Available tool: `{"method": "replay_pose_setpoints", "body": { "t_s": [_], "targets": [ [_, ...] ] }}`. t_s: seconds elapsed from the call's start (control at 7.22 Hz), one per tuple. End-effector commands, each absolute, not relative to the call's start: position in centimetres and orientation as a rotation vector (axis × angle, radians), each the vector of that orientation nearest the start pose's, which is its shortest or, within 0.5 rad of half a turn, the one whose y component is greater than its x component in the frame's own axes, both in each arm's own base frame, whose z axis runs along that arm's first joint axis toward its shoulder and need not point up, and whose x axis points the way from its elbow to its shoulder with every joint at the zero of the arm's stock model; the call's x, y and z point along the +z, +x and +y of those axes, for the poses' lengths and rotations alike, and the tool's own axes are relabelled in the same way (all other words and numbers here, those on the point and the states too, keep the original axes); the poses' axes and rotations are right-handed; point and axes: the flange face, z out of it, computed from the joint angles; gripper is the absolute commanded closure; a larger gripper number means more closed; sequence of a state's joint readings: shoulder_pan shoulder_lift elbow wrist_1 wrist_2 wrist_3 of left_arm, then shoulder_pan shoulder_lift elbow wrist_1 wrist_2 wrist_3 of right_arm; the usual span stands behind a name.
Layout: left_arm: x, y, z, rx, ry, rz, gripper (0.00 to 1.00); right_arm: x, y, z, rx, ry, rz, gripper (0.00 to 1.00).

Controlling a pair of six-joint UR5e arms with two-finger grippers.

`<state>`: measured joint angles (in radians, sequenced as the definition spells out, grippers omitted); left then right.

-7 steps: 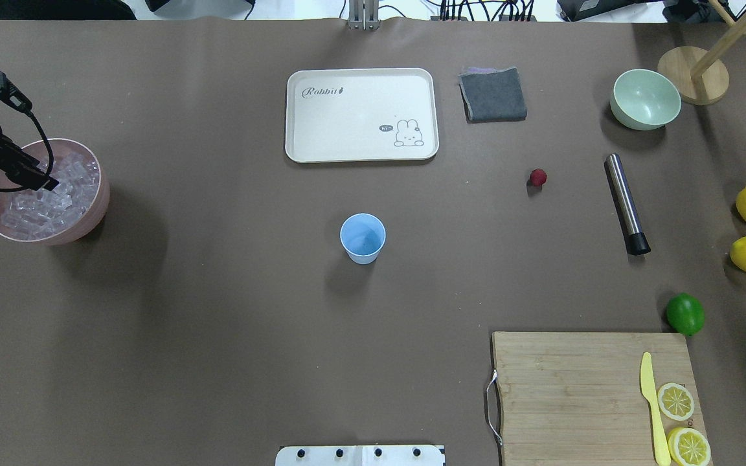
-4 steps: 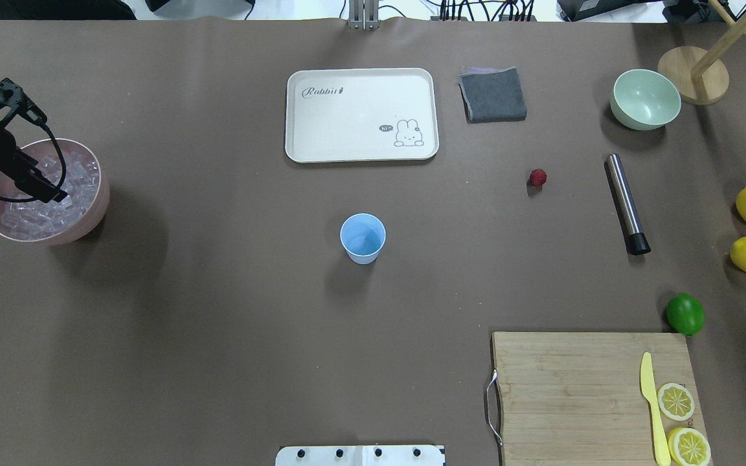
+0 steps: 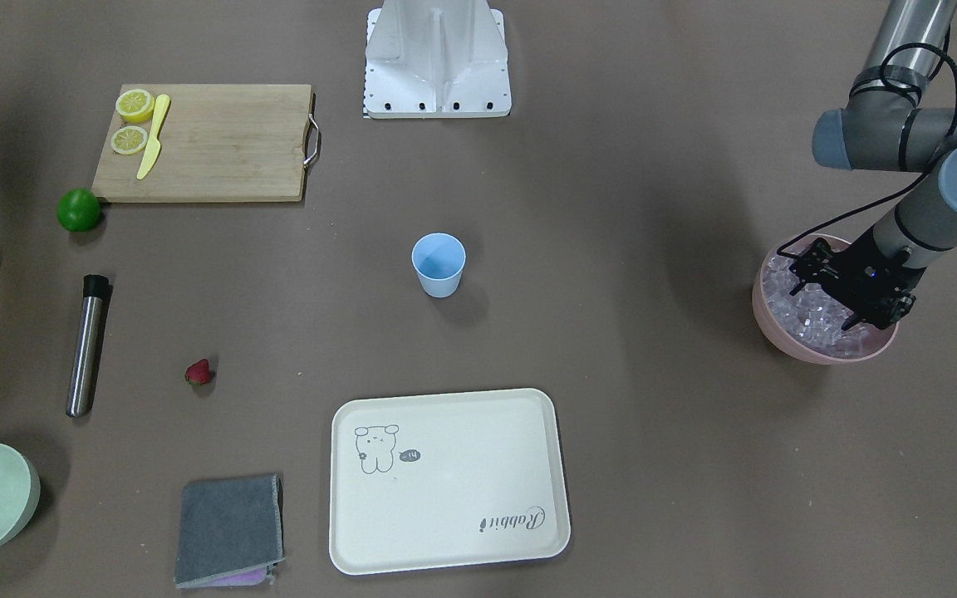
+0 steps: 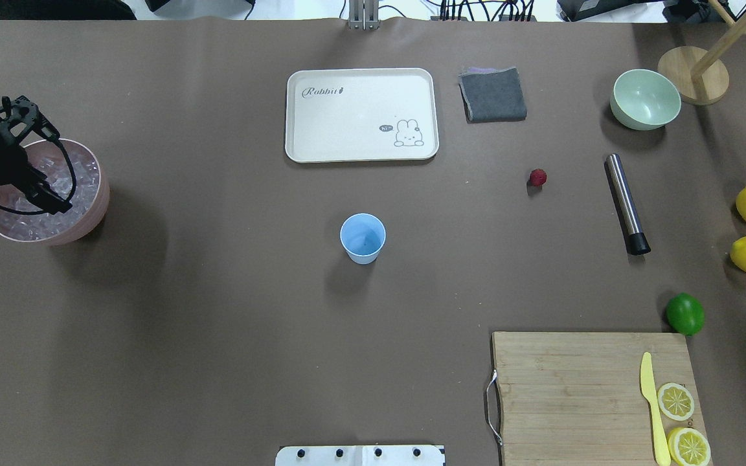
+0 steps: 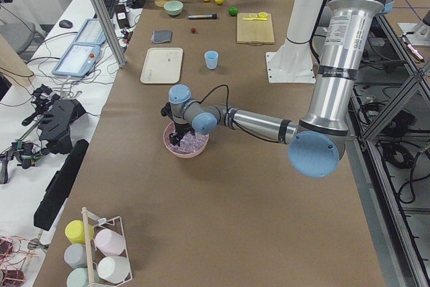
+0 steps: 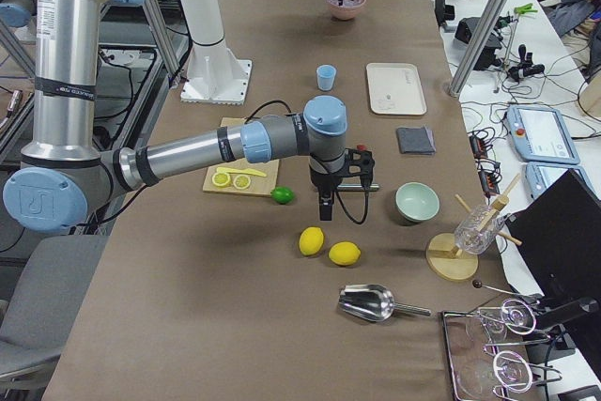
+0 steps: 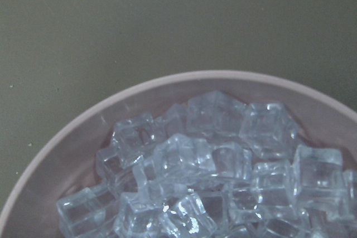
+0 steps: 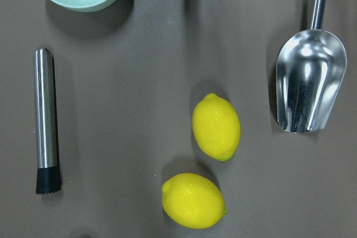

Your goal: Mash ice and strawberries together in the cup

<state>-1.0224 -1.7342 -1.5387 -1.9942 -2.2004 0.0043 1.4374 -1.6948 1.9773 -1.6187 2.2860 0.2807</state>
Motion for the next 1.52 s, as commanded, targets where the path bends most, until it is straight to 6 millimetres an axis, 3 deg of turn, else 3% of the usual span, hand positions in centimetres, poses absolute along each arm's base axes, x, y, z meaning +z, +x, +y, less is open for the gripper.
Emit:
{"method": "replay_pose_setpoints", "body": {
  "t_s": [0.0,0.14,0.83,0.97,1.39],
  "targets": [
    [53.9,24.1,-53.6,0.701,0.369,0.76,1.0,52.3,0.9,-44.2,0.057,0.075,-0.744,0.0],
    [52.8,23.8,-53.7,0.696,0.385,0.766,1.0,52.3,0.9,-44.2,0.057,0.074,-0.744,0.0],
    [51.5,21.3,-54.7,0.662,0.404,0.798,1.0,52.5,0.9,-44.2,0.06,0.071,-0.744,0.0],
    [50.8,19.8,-55.1,0.647,0.411,0.839,1.0,52.4,0.9,-44.2,0.059,0.072,-0.745,0.0],
    [47.9,17.8,-55.8,0.637,0.446,0.901,1.0,52.4,0.9,-44.2,0.059,0.071,-0.747,0.0]
  ]
}}
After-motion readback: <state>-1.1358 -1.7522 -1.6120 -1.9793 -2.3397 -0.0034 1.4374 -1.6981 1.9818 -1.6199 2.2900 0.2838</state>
